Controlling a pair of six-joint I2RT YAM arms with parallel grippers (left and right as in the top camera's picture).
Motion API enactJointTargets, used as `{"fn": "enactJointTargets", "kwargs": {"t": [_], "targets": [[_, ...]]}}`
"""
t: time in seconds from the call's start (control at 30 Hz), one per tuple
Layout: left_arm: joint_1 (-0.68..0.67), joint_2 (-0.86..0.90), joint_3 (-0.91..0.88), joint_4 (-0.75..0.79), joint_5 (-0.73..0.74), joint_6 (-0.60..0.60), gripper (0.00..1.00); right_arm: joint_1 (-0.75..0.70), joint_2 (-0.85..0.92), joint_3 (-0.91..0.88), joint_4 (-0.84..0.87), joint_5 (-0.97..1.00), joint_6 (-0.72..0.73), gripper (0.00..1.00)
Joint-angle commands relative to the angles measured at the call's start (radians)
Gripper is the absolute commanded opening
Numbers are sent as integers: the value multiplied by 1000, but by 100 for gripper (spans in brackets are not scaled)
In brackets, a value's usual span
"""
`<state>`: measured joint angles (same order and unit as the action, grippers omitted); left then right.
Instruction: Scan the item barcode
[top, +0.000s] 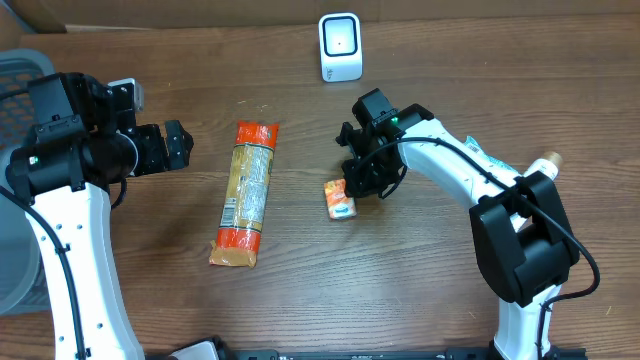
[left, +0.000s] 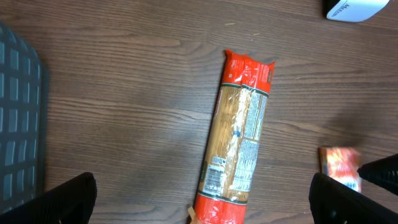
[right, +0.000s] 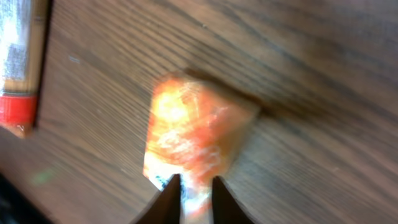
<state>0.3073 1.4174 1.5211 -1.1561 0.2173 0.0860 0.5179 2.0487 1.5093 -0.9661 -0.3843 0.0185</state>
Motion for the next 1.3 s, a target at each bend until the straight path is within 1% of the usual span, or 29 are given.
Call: {"fn": "enactJointTargets", "kwargs": {"t": [0.0,0.07,0.13,0.2,0.4,0.53,0.7,0.8,0.97,1.17,1.2,1.27], "targets": [[-5,-17,19,1,12,23,100,3,-29,21,7,43,-39,29],[-5,-17,19,1,12,23,100,-3,-28,11,24,43,2,38],[-5,-17,19,1,12,23,100,-16,-27,-6,41,43,37,41],[-5,-17,19,1,12,23,100,-37,-27,-28,52,33,68,41],[-5,-17,19,1,12,23,100,-80,-27,-96,87,-113,69,41],[-5,-17,19,1,12,23,100,-79,-27,-138,118,-145,115,42],[-5,-17,19,1,12,23,100,-79,-24,-149,142,-161,177,40],[-5,-17,19,1,11,23,100,-74,-10,-149,157,-172,205,35],[-5,-17,19,1,12,23,100,-64,37,-148,165,-198,239,29],[-5,-17,19,1,12,23,100,-76,40,-148,168,-206,244,6],[-5,-17,19,1,12,23,100,-76,40,-148,168,-206,244,4],[-5,-17,19,1,12,23,100,-76,40,-146,166,-210,244,4]]}}
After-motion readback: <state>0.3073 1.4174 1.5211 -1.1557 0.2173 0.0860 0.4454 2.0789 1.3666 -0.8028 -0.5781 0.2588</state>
